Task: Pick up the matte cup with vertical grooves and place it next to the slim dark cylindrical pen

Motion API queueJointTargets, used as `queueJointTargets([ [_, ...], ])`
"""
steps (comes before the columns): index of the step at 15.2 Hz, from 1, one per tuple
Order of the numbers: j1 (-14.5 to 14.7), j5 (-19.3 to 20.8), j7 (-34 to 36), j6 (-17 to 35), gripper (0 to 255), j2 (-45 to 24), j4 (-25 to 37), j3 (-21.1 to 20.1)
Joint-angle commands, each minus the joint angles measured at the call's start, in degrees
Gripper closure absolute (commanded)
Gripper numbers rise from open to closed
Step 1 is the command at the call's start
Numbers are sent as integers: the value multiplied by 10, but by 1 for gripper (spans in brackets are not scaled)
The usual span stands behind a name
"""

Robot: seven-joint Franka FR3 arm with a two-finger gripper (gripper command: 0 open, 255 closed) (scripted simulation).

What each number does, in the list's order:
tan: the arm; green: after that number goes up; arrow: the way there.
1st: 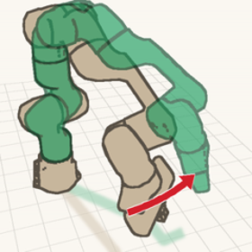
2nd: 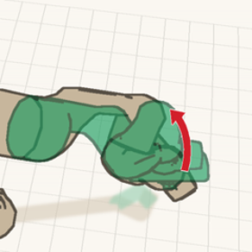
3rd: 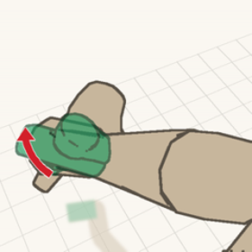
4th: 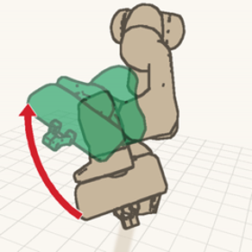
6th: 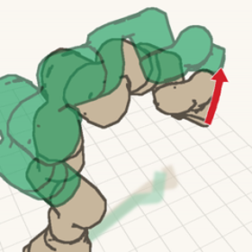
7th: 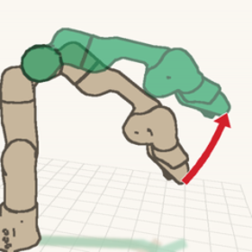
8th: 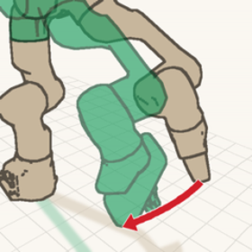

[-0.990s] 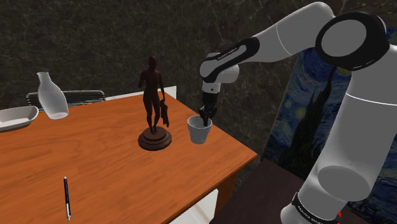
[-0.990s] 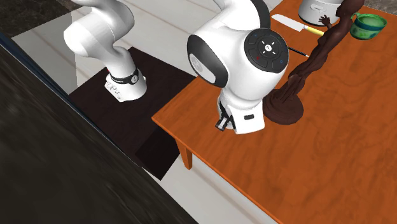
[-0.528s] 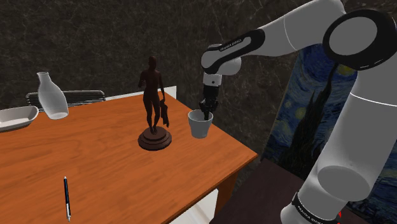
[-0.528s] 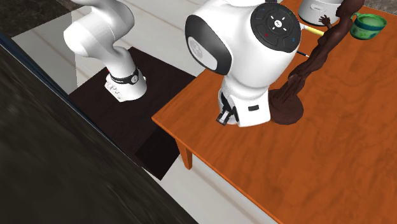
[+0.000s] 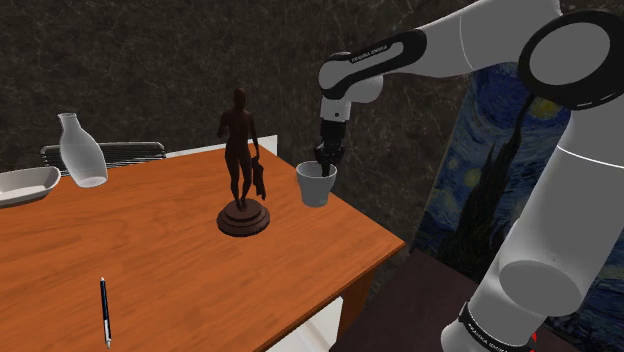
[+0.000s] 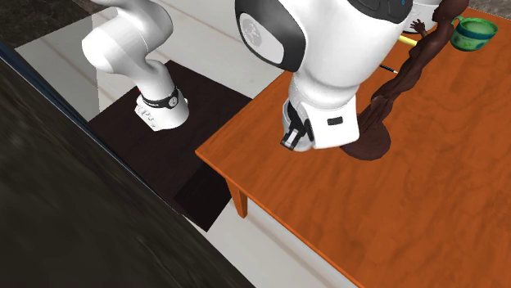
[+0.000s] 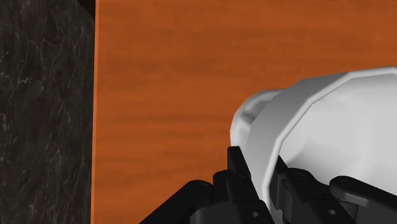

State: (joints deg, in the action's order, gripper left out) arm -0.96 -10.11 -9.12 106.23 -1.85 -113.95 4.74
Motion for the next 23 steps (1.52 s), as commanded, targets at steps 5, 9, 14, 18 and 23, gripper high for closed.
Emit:
queueJointTargets([
  [5,-1,3,7,-43,255,11,33,1],
  [9,-1,4,12,-73,255,16,58,1],
  [14,-1,6,17,-110,255,19,92,1],
  [18,-2,6,21,-134,255,20,116,2],
  [23,32,-4,86,-119,255,27,105,-33],
])
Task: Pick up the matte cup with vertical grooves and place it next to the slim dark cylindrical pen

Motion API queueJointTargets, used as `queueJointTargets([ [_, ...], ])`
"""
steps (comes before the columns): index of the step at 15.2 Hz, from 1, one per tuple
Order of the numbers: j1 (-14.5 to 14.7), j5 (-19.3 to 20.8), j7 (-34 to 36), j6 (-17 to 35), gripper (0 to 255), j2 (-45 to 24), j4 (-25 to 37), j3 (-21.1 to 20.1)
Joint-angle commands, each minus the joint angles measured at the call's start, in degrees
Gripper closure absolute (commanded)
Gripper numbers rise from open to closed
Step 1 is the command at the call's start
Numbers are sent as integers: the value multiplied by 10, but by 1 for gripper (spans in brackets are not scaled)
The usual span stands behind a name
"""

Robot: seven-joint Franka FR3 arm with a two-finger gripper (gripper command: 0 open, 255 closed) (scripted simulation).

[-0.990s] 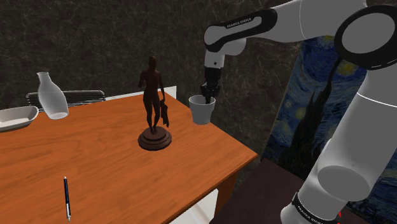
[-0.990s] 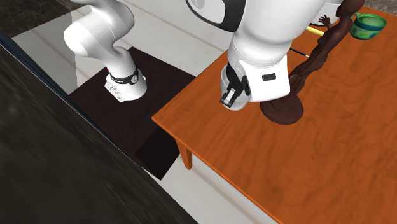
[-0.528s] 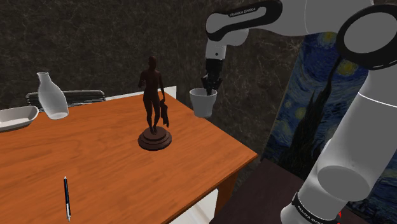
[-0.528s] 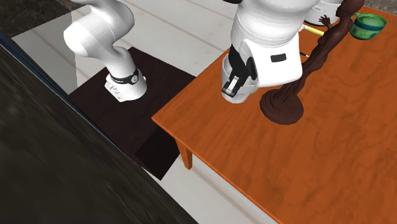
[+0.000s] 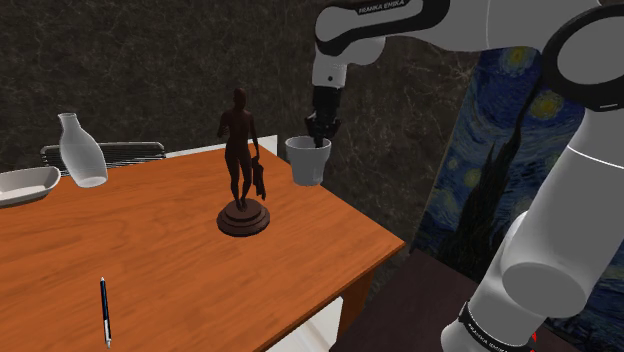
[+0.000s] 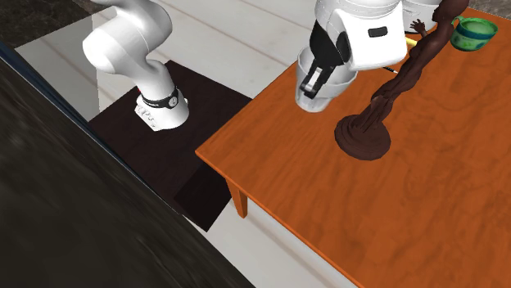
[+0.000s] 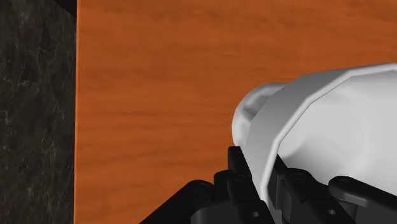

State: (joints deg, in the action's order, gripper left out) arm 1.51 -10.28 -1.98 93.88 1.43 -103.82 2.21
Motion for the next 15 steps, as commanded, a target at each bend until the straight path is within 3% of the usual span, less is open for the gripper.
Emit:
queueJointTargets([
  [1,14,-5,28,7,255,-6,4,-15],
  [15,109,-17,210,37,255,-68,73,-107],
])
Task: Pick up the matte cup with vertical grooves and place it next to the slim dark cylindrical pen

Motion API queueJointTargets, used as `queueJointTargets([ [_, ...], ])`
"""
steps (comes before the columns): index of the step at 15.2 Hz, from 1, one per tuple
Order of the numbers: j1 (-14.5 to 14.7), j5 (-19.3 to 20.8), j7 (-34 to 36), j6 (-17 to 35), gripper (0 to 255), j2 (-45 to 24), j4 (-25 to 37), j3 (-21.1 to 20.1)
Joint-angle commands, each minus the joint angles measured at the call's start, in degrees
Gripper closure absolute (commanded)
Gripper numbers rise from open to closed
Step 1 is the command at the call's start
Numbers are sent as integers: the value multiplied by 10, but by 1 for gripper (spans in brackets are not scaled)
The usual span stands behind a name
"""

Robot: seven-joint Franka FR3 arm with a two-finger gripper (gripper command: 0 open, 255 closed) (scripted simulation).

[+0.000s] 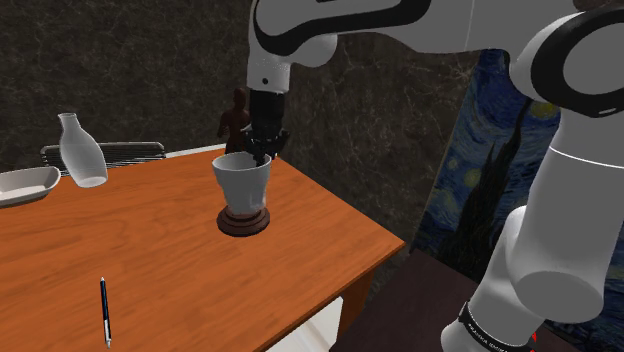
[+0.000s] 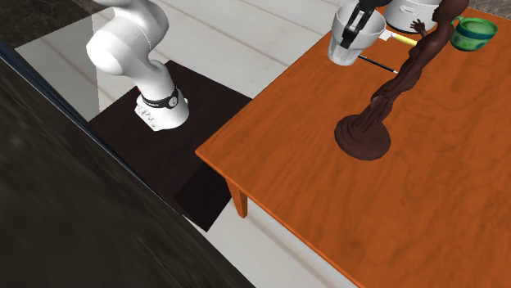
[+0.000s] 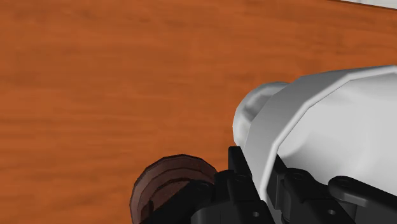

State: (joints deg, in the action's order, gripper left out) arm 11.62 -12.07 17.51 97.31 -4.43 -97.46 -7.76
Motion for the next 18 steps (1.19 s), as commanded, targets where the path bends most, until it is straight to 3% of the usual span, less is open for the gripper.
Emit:
queueJointTargets([
  [1,15,2,29,4,255,-18,20,-13],
  [9,78,22,134,0,255,-109,135,-52],
  [14,126,45,198,-20,255,-189,247,-69],
  [17,165,64,239,-48,255,-259,351,-75],
  [18,164,63,237,-39,255,-256,339,-75],
])
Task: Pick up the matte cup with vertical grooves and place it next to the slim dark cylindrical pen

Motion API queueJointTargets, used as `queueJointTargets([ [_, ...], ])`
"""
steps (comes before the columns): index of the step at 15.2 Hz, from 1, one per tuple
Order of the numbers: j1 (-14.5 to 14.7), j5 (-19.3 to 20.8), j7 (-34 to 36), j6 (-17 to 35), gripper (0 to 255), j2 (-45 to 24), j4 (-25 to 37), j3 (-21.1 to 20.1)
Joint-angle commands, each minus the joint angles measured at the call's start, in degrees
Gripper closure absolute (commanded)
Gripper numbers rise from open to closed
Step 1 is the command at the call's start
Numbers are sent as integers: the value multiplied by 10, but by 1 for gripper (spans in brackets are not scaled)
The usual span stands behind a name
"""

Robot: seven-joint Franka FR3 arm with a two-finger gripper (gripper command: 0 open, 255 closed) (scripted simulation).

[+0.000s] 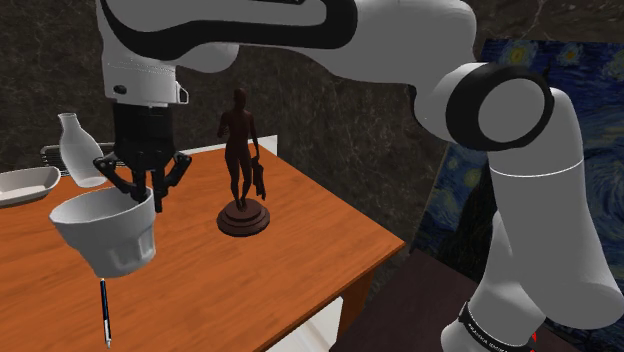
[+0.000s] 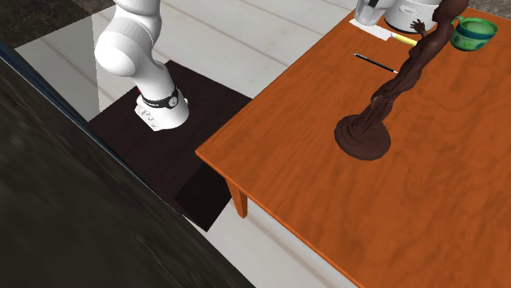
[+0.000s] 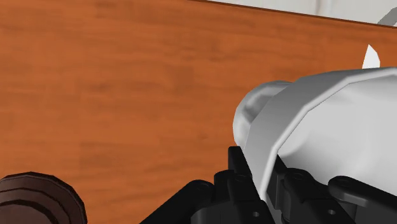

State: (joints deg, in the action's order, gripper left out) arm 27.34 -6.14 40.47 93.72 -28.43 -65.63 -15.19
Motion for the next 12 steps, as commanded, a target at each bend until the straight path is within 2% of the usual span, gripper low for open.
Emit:
queueJointTargets([
  [1,6,3,6,6,255,-14,10,0],
  [12,0,-1,-10,95,255,-4,-90,1],
])
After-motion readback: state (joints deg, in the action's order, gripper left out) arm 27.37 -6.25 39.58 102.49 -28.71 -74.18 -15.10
